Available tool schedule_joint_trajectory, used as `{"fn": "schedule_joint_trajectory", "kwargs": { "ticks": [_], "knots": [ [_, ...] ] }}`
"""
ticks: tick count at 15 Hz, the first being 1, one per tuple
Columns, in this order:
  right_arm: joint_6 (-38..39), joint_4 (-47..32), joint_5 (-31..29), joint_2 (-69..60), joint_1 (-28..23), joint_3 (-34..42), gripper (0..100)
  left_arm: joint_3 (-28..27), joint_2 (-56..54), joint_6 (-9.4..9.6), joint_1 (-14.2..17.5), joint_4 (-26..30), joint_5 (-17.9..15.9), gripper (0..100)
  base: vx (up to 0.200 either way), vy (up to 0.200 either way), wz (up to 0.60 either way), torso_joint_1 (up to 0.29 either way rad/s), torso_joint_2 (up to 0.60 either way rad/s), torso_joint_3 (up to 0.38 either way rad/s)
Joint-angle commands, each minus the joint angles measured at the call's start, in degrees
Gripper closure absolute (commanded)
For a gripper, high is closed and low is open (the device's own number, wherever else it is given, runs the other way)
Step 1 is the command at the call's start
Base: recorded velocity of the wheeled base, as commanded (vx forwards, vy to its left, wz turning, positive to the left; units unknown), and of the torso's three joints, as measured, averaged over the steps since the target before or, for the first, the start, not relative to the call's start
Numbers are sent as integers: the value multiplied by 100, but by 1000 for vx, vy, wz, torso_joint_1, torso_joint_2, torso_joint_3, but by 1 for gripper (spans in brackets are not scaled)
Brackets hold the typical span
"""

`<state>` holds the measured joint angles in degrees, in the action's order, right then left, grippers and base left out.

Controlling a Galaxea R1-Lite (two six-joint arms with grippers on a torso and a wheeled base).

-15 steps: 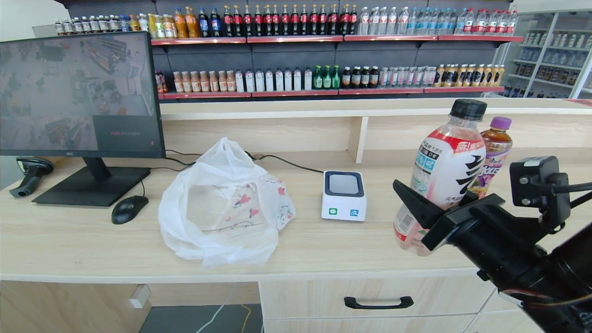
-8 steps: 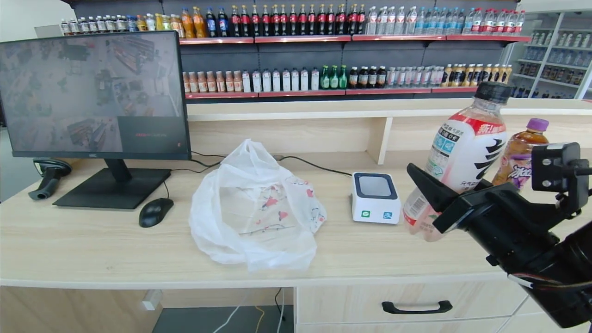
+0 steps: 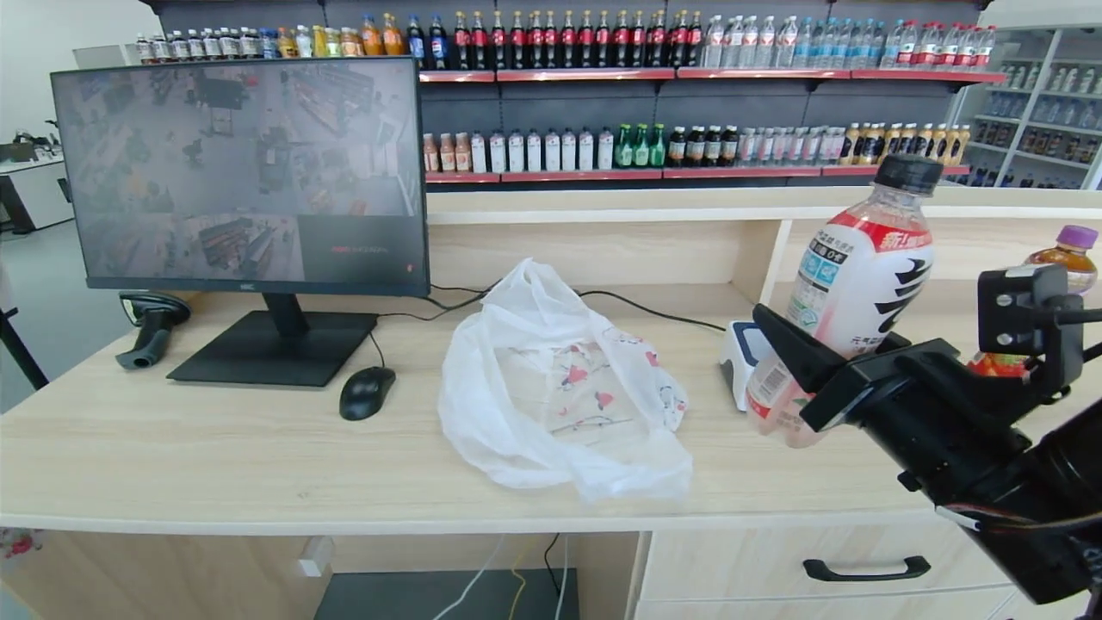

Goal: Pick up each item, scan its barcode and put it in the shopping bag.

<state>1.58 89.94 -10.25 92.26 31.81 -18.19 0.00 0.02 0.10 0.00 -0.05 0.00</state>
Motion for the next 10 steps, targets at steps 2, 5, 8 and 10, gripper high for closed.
{"fn": "schedule_joint_trajectory", "kwargs": {
  "ticks": [2, 5, 8, 10],
  "knots": [
    [-35, 6, -21, 170, -78, 114, 100, 0, -2, 17, 0, -4, 0, 100, 0, 0, 0, 0, 0, 0],
    [-202, 6, -12, 258, -412, 87, 100, 0, -2, 8, 0, -4, 0, 100, 133, 0, 0, 2, 2, 2],
    [-1099, 6, 296, 275, -1018, 87, 100, 0, -2, 8, 0, -4, 0, 100, 133, 0, 0, -6, -6, 3],
    [-1916, 6, 1148, 345, -1440, -53, 100, 0, -2, 8, 0, -4, 0, 100, 0, 0, 0, 0, 0, 0]
  ]
}}
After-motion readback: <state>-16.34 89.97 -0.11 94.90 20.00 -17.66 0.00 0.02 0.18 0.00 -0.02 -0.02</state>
